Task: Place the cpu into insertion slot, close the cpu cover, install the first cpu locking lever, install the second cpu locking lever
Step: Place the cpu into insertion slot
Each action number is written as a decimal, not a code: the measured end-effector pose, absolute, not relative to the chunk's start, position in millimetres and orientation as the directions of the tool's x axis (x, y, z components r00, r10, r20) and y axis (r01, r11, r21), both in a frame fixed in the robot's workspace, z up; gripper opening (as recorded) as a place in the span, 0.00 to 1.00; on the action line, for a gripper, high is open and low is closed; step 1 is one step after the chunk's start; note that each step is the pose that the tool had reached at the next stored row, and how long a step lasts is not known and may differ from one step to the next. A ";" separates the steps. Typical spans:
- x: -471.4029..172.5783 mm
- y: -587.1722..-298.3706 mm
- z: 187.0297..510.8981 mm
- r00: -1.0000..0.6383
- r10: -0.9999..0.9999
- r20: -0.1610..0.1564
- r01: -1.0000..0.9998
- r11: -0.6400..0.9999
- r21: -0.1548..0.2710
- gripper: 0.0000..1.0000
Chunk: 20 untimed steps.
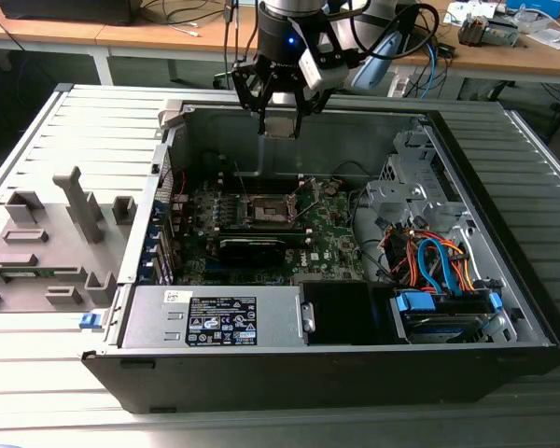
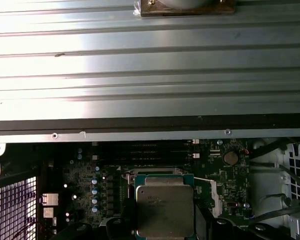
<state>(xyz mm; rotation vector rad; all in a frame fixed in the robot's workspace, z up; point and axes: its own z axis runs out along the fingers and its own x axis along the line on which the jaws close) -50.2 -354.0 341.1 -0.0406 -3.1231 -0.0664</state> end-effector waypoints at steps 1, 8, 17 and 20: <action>-50.3 -354.0 340.9 -1.000 0.026 0.018 0.026 0.999 0.042 0.55; -50.3 -354.0 339.2 -1.000 0.026 0.018 0.026 0.999 0.042 0.55; -50.3 -355.8 338.9 -1.000 0.026 0.018 0.026 0.999 0.042 0.55; -50.3 -356.4 338.9 -1.000 0.026 0.018 0.026 0.999 0.042 0.55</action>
